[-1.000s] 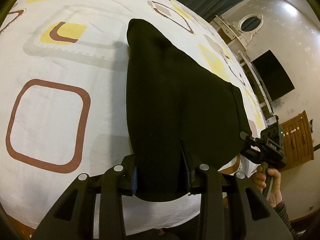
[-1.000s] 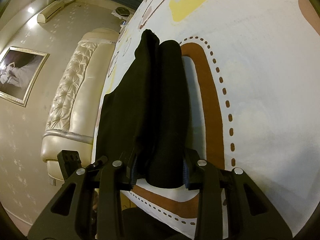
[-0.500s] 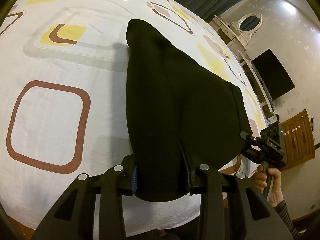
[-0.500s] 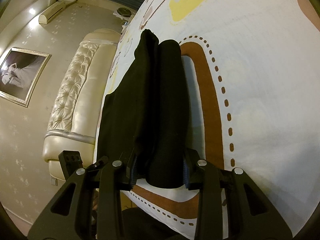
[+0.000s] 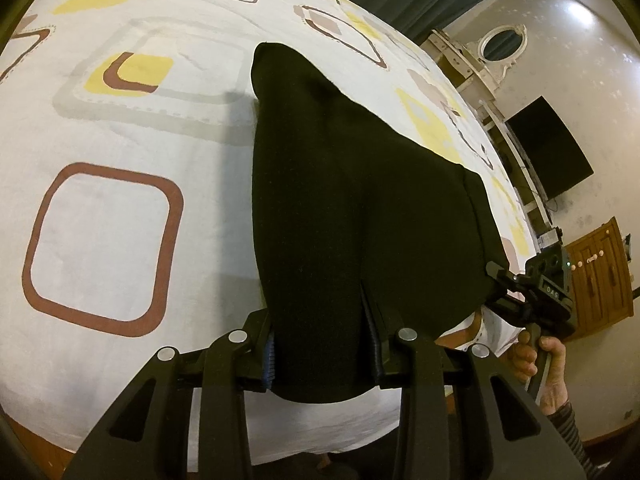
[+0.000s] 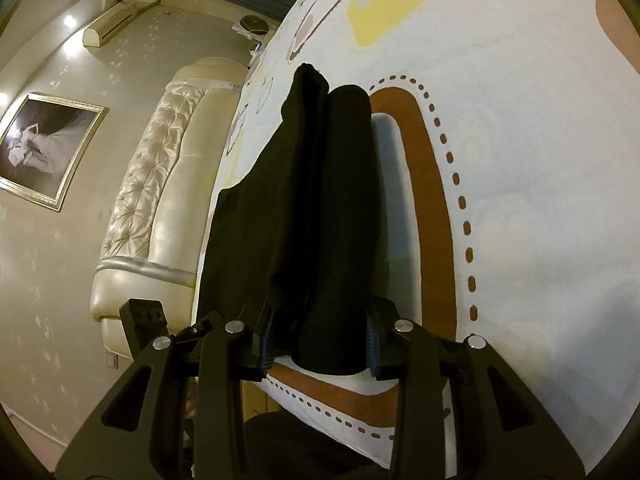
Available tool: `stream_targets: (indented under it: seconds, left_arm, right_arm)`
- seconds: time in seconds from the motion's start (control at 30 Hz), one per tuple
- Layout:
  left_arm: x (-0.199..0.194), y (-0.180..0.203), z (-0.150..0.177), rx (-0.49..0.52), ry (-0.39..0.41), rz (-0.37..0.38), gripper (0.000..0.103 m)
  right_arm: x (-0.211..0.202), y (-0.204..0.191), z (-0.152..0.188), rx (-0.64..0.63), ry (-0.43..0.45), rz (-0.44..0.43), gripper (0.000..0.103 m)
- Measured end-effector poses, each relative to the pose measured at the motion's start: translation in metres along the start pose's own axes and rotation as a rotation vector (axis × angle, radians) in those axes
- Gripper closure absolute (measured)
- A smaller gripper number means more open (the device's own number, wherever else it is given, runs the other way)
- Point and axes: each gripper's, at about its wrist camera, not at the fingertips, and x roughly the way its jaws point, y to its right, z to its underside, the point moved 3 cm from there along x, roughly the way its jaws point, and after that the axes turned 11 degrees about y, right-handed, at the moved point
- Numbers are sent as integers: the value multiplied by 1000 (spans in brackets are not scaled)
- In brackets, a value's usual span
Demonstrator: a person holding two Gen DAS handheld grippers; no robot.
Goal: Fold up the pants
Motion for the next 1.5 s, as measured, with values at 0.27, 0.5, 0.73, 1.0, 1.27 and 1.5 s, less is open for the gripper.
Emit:
stream_targets:
  seconds: [0.27,0.5,0.73,1.0,1.27,1.5]
  left_arm:
    - [-4,-4,1,15,33,-11,51]
    - [-31,21,8,219,166,-227,26]
    - [-55,31,14,159,234,-298,24]
    - [-72,47,32,226,272,-392,24]
    - [-90,51,40,251,324,-435,23]
    - [-94,61,42,284,370,-464,18]
  right_arm:
    - [0,8,0,30,-3,-2,57]
    - [-22,-5,6,-12,69,84,25]
    - [-37,-31,24,-188,102,320,20]
    - [-36,-68,57,-492,129,538,19]
    - [-42,-86,67,-575,204,582,17]
    - [-46,-90,69,-600,228,581,14]
